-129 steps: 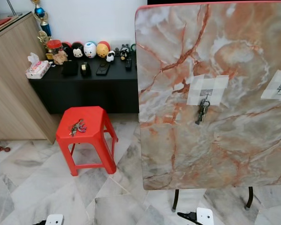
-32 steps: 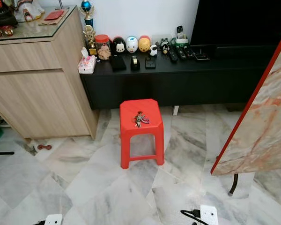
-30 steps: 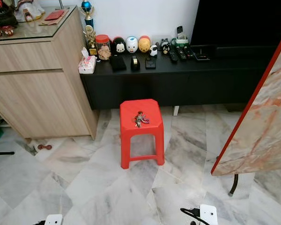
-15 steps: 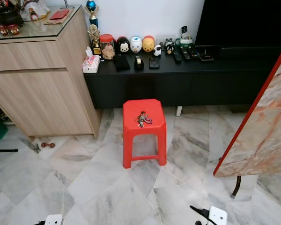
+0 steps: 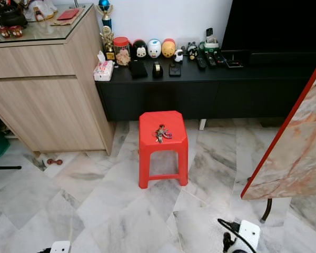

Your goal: Hang keys on a hook

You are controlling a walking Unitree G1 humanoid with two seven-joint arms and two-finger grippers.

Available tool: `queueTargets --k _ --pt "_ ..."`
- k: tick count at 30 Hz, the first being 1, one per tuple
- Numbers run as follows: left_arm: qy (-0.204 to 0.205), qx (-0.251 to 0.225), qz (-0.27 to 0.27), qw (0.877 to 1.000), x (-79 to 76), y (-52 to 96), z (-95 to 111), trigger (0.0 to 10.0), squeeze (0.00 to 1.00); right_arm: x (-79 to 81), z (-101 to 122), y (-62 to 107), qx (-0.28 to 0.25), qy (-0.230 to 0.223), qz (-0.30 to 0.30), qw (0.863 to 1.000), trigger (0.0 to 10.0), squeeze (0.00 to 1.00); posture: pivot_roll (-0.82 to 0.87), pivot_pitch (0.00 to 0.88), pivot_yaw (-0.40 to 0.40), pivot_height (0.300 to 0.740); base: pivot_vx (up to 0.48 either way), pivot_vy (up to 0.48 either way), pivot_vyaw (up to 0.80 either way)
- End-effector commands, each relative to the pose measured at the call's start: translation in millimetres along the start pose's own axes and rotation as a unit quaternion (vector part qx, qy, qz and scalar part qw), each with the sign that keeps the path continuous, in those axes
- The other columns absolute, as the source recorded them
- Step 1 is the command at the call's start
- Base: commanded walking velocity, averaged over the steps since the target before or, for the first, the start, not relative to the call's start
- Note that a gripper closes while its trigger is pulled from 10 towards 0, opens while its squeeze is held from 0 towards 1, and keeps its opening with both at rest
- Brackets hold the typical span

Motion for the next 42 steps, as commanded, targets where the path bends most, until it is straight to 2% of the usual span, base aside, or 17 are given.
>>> queueTargets --k 1,3,4,7,10,13,14,16,19,22,24,26,32,41,42 --pt "-0.005 0.005 0.001 1.000 0.8 0.8 -3.6 10.0 0.00 8.0 3.0 -0.6 -0.008 0.036 0.015 0.999 10.0 0.00 -0.12 0.000 0.031 0.740 0.000 0.000 0.00" --pt "-0.006 0.005 0.001 1.000 0.7 0.8 -3.8 10.0 0.00 4.7 7.8 -1.3 -0.019 0.040 0.000 0.999 10.0 0.00 -0.12 0.000 0.029 0.740 0.000 0.000 0.00" --pt "-0.007 0.005 0.000 1.000 0.7 0.9 -4.0 10.0 0.00 -5.4 14.0 -1.5 -0.035 0.030 -0.036 0.998 10.0 0.00 -0.12 0.000 0.028 0.740 0.000 0.000 0.00" --pt "-0.005 0.004 0.001 1.000 0.9 0.9 -4.1 10.0 0.00 -10.2 18.7 -1.8 -0.045 0.032 -0.050 0.997 10.0 0.00 -0.12 0.000 0.031 0.740 0.000 0.000 0.00" --pt "-0.005 0.005 0.000 1.000 0.9 1.0 -4.4 10.0 0.00 -5.6 20.8 -2.6 -0.046 0.068 -0.032 0.996 10.0 0.00 -0.12 0.000 0.032 0.740 0.000 0.000 0.00" --pt "-0.004 0.002 0.001 1.000 1.0 1.1 -4.0 10.0 0.00 -6.3 2.1 -1.0 0.012 0.129 -0.025 0.991 10.0 0.00 -0.12 0.000 0.031 0.740 0.000 0.000 0.00" --pt "-0.004 0.002 0.001 1.000 1.0 1.0 -3.8 10.0 0.00 -5.0 1.3 -0.8 0.012 0.133 -0.020 0.991 10.0 0.00 -0.12 0.000 0.030 0.740 0.000 0.000 0.00" --pt "-0.005 0.001 0.001 1.000 1.1 1.0 -3.6 10.0 0.00 2.7 6.8 -0.7 -0.020 0.110 0.002 0.994 10.0 0.00 -0.12 0.000 0.030 0.740 0.000 0.000 0.00" --pt "-0.006 0.002 0.002 1.000 1.4 1.0 -3.4 10.0 0.00 3.0 12.3 -0.8 -0.042 0.103 -0.015 0.994 10.0 0.00 -0.13 0.000 0.035 0.740 0.000 0.000 0.00" --pt "-0.011 0.003 0.000 1.000 0.8 0.9 -3.3 10.0 0.00 -0.3 16.6 -1.4 -0.049 0.121 -0.035 0.991 10.0 0.00 -0.13 0.000 0.034 0.740 0.000 0.000 0.00" --pt "-0.008 0.000 0.001 1.000 0.8 0.9 -2.7 10.0 0.00 0.2 32.5 -1.9 -0.094 0.126 -0.039 0.987 10.0 0.00 -0.12 0.000 0.030 0.740 0.000 0.000 0.00" --pt "-0.007 -0.001 0.001 1.000 0.7 0.8 -2.5 10.0 0.00 -2.1 39.5 -2.5 -0.106 0.124 -0.050 0.985 10.0 0.00 -0.13 0.000 0.030 0.740 0.000 0.000 0.00" --pt "-0.010 -0.002 0.000 1.000 0.2 0.7 -2.0 10.0 0.00 -12.1 41.2 -3.4 -0.093 0.118 -0.071 0.986 10.0 0.00 -0.12 0.000 0.025 0.740 0.000 0.000 0.00" --pt "-0.013 -0.001 -0.001 1.000 0.2 0.7 -2.2 10.0 0.00 -6.5 36.9 -3.1 -0.090 0.144 -0.053 0.984 10.0 0.00 -0.12 0.000 0.028 0.740 0.000 0.000 0.00" --pt "-0.013 0.000 -0.002 1.000 0.2 0.7 -2.3 10.0 0.00 -10.2 34.6 -3.2 -0.079 0.137 -0.066 0.985 10.0 0.00 -0.12 0.000 0.028 0.740 0.000 0.000 0.00"
Point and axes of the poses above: a point about 5 cm out from each wrist's last joint towards the gripper, its own y axis pointing back from the gripper into the wrist, its own z axis along the axis of the wrist's last joint, x = y × z, the point moved 1 cm from there along -y, pointing out of the wrist towards the gripper, and after that the axes turned 4 degrees about -y, right-handed, at the moved point
